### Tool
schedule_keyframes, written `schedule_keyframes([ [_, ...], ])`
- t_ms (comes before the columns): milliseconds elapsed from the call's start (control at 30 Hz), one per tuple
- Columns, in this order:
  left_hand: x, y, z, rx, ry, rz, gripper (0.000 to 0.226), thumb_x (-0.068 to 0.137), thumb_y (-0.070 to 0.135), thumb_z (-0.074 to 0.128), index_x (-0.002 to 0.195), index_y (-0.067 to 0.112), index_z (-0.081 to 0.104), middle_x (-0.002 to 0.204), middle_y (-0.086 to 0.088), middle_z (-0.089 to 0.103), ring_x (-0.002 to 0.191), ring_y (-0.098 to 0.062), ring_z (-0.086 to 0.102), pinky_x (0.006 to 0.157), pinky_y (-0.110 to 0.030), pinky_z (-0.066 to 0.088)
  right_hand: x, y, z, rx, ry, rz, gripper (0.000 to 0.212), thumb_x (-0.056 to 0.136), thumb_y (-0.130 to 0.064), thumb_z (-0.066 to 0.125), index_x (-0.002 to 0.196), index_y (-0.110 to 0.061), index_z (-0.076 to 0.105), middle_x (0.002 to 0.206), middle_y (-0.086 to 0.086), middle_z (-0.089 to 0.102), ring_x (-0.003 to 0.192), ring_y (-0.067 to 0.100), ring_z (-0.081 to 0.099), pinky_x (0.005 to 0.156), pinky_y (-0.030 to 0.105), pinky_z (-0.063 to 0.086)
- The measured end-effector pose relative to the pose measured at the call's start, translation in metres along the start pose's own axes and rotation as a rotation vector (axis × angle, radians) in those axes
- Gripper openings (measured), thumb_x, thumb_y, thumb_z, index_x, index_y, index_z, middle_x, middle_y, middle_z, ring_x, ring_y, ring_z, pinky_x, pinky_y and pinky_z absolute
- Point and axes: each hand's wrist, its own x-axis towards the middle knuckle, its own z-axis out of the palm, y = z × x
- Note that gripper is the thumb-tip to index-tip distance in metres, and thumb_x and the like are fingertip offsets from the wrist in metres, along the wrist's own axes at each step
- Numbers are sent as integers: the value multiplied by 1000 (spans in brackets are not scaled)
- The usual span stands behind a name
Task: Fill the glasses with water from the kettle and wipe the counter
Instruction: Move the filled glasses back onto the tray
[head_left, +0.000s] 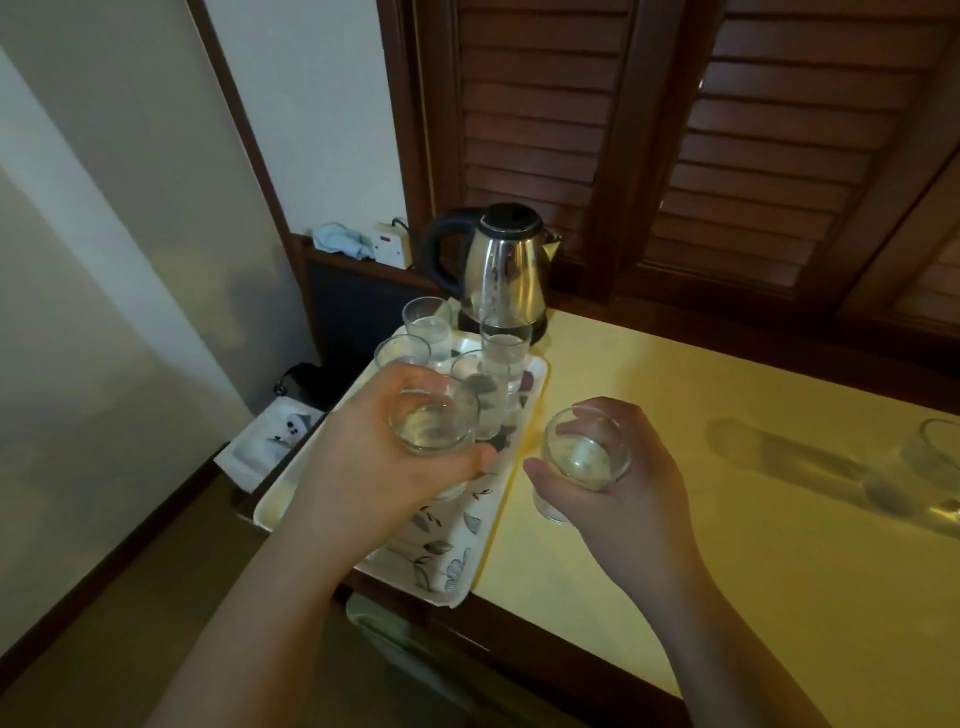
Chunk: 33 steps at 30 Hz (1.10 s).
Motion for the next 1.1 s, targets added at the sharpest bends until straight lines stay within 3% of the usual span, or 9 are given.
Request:
schedule_keyframes([
  [200, 18, -44, -17, -12, -20, -24, 61, 66, 54, 94, 117, 44, 63, 115, 23, 69, 108, 5, 63, 82, -23, 52, 3, -9, 48, 2, -30, -2, 61, 71, -42, 97, 122, -25, 68, 116, -48, 57, 104, -18, 60, 77, 2, 45],
  [367, 38, -80, -20, -39, -46, -84, 63, 64, 58, 95, 116, 48, 60, 118, 22, 69, 113, -3, 65, 92, -39, 60, 8, -10, 80, 41, -25, 65, 64, 69, -38, 102, 120, -33, 63, 112, -33, 69, 103, -15, 64, 74, 3, 47],
  [500, 50, -96, -20, -60, -34, -112, 61, 67, 50, 97, 114, 46, 58, 116, 23, 69, 109, -2, 65, 83, -27, 56, 16, -9, 99, 51, -19, 126, 67, 67, -36, 104, 118, -37, 61, 110, -35, 68, 99, -15, 65, 72, 5, 50],
  [667, 61, -109, -18, -46, -55, -132, 63, 69, 49, 96, 117, 44, 56, 117, 24, 66, 107, 7, 59, 77, -16, 46, 21, -5, 114, 73, -15, 185, 64, 69, -27, 103, 120, -31, 63, 107, -21, 73, 83, -17, 66, 60, 7, 51],
  [800, 66, -114, -16, -50, -75, -150, 63, 70, 46, 97, 119, 40, 58, 112, 27, 65, 97, 22, 56, 68, -4, 42, 22, 0, 124, 46, 18, 189, 68, 66, -33, 103, 121, -36, 62, 110, -23, 74, 98, -16, 64, 73, 4, 49],
  [933, 68, -119, -13, -63, -100, -160, 60, 71, 40, 97, 118, 35, 59, 106, 26, 64, 93, 34, 49, 65, 4, 41, 23, 4, 129, 59, 19, 225, 67, 66, -33, 103, 119, -39, 63, 108, -27, 73, 99, -15, 65, 71, 4, 49],
  [1100, 72, -119, -12, -71, -114, -154, 61, 71, 43, 96, 119, 34, 58, 107, 27, 60, 91, 38, 43, 65, 6, 38, 26, 7, 134, 50, 37, 237, 67, 66, -33, 103, 119, -39, 63, 110, -25, 74, 101, -12, 66, 75, 5, 50],
])
